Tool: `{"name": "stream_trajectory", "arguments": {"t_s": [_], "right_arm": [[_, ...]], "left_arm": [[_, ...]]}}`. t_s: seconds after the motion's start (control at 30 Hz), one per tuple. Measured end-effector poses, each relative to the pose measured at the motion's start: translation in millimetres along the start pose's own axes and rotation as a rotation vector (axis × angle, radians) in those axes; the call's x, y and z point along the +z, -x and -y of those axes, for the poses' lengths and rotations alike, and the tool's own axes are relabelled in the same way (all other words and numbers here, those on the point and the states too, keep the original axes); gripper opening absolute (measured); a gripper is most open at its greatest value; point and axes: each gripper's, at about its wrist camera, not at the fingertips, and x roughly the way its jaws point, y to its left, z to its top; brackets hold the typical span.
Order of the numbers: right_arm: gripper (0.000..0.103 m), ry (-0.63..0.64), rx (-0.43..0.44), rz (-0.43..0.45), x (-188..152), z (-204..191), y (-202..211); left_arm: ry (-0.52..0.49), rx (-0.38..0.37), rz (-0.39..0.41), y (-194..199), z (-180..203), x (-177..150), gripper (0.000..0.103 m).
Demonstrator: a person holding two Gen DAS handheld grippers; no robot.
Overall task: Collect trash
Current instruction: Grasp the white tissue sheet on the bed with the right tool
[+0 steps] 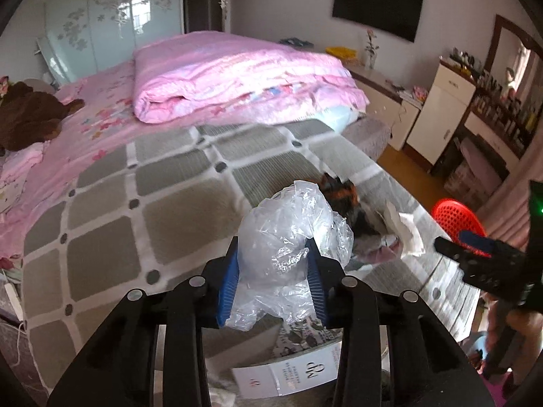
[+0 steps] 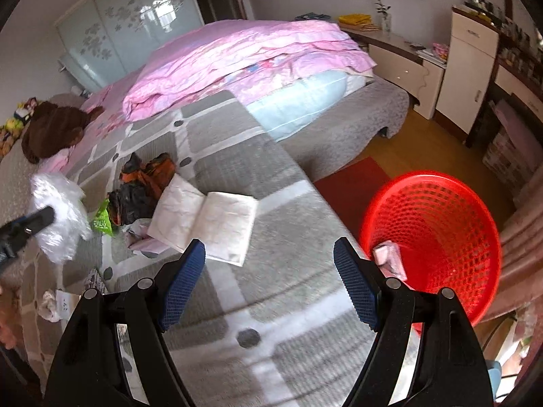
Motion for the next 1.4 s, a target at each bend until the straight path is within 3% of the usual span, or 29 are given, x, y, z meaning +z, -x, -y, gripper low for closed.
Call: {"name": "stream_trajectory", "arguments": {"t_s": [0.2,0.3,0.67,0.87,1.4], "right_arm": [[0.075,0.04,0.012,-0.017,7,-18,-21],[0.07,0.057,0.015,-0.032,9,-24,-31],[0.034,0.096,0.012,-0.047,8,-26,-39],[0.023,0.077,0.038,-0.044,6,-20,-31],[0.017,0.01,0.06,0.031,6,4,10]], "left_arm": [[0.026,0.011,0.003,2,-11,0,0.035],[0.036,0.014,-0.003,1,-14,-3,0.035],[0.051,0.031,-0.014,1,-20,-8,0.035],[0.035,0.04,-0.013,1,-15,-10,0.035],[-0.009,0.018,0.0,4,11,-2,0.035]]}}
